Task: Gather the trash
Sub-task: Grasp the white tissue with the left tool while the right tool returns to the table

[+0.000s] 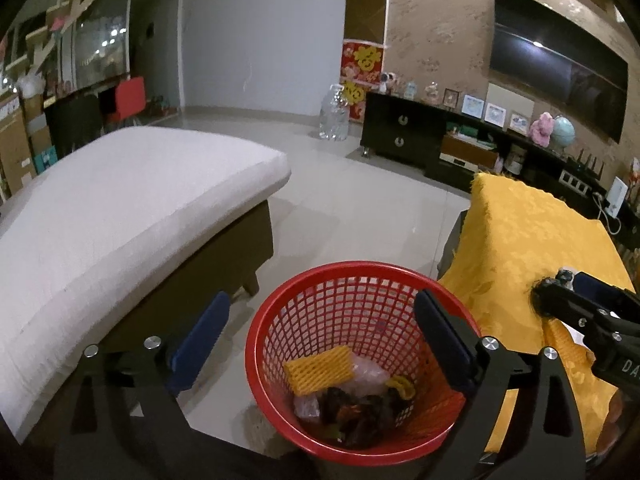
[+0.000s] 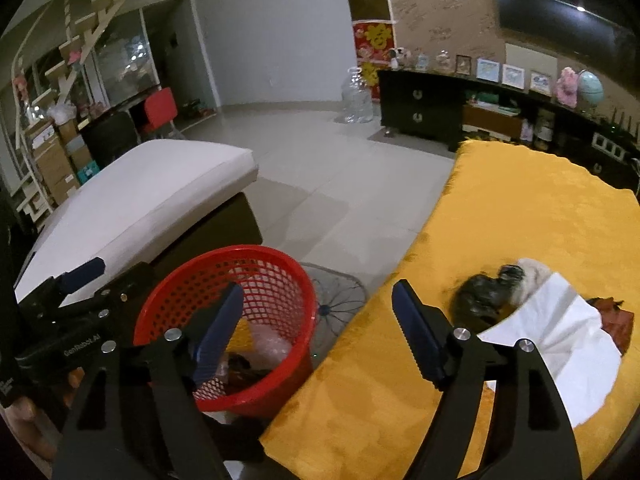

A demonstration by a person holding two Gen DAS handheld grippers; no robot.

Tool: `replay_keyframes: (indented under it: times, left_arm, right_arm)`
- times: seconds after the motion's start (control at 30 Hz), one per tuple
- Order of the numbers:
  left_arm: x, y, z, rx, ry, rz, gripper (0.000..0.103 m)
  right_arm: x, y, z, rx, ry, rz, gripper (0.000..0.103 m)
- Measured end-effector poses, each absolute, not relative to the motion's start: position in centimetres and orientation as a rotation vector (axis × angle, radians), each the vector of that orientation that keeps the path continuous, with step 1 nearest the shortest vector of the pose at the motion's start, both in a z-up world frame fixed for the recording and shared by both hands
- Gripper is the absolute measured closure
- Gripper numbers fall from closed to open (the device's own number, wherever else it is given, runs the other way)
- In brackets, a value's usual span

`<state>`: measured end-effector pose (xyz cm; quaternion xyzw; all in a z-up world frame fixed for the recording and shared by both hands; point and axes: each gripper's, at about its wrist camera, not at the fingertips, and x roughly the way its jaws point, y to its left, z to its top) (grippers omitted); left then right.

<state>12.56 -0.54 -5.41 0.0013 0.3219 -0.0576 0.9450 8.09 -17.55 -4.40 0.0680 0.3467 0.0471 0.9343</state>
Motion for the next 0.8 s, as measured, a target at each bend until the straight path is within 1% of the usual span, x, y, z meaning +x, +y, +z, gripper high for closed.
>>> replay_keyframes:
  times: [0.07, 0.23, 0.37, 0.8]
  left_arm:
    - [12.5, -0.6, -5.4, 0.001, 0.650, -0.122, 0.011]
    - [12.2, -1.2, -5.4, 0.005, 0.642, -0.131, 0.011]
    - [11.9, -1.8, -5.3, 0.020, 0.630, -0.144, 0.011]
    - [11.3, -4.5, -5.4, 0.073, 0.634, -0.196, 0.011]
  right_arm:
    - [7.7, -18.0, -4.4, 0.140, 0.700, 0.087, 0.025]
    - [5.9, -19.6, -4.0, 0.142, 0.656, 0.037, 0.016]
    - [4.2, -21.5, -3.7, 0.116, 0.631, -0.023, 0.013]
    - [-1.8, -29.8, -3.8, 0.125, 0.620, -0.240, 0.011]
